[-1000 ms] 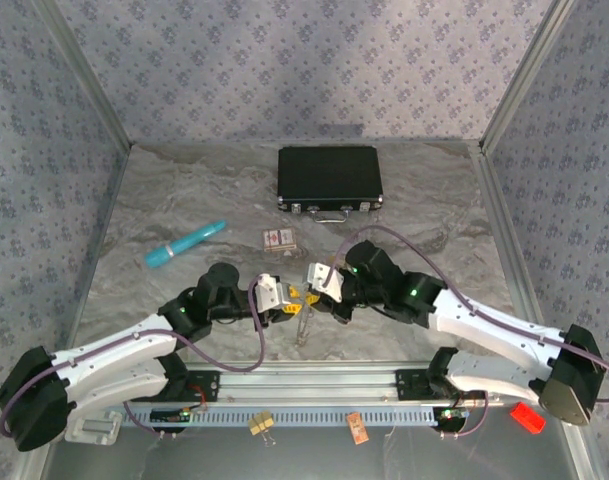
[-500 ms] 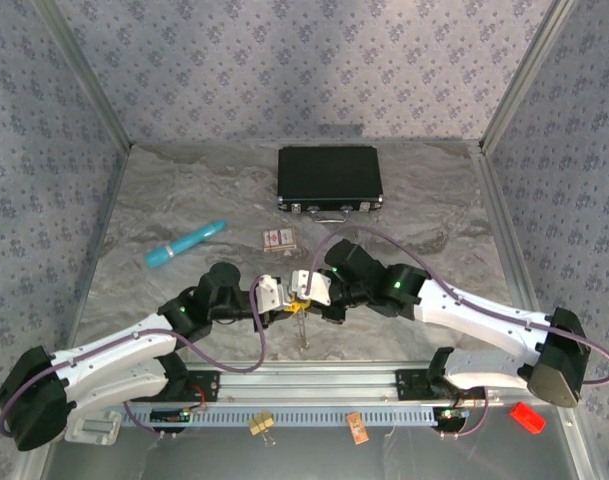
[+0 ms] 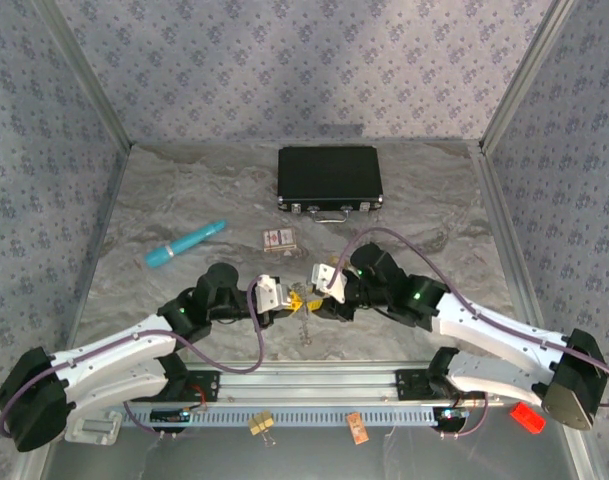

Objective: Put the keys on the keyring

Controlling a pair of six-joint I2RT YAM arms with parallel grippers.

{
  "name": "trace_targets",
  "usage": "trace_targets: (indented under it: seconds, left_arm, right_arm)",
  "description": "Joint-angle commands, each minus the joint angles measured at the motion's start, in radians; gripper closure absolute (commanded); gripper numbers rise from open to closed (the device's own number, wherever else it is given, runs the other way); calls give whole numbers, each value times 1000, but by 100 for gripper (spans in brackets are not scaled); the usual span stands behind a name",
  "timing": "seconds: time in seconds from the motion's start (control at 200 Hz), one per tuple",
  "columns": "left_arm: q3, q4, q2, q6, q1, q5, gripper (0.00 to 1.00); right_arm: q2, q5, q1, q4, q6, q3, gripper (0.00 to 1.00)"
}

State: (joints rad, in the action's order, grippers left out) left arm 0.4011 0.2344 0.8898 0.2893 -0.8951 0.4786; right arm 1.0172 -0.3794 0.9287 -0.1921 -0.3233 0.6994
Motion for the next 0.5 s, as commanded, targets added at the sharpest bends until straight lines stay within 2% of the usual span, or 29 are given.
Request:
trace_targets:
  seconds: [0.0, 0.07, 0.18, 0.34, 0.38, 0.425, 0.495]
  left_arm:
    - [-17, 87, -20, -23, -4, 35, 100]
    - [-21, 93, -20, -28, -4, 36, 100]
    - [-28, 113, -20, -40, -4, 41, 100]
    - [-34, 110, -29, -42, -4, 38, 100]
    - [-33, 105, -30, -42, -4, 29, 93]
    - [-31, 91, -32, -39, -4, 15, 80]
    - [-18, 48, -34, -19, -4, 5, 76]
  right_arm:
    - [-4, -73, -7, 82, 47, -19, 68]
    - [-2, -88, -14, 100, 53, -27, 69]
    - [16, -93, -22, 99, 51, -26, 78]
    - [33, -105, -24, 85, 41, -12, 100]
    - [36, -105, -25, 69, 34, -2, 100]
    - [42, -103, -21, 43, 24, 14, 100]
    - [52, -88, -14, -3, -4, 43, 100]
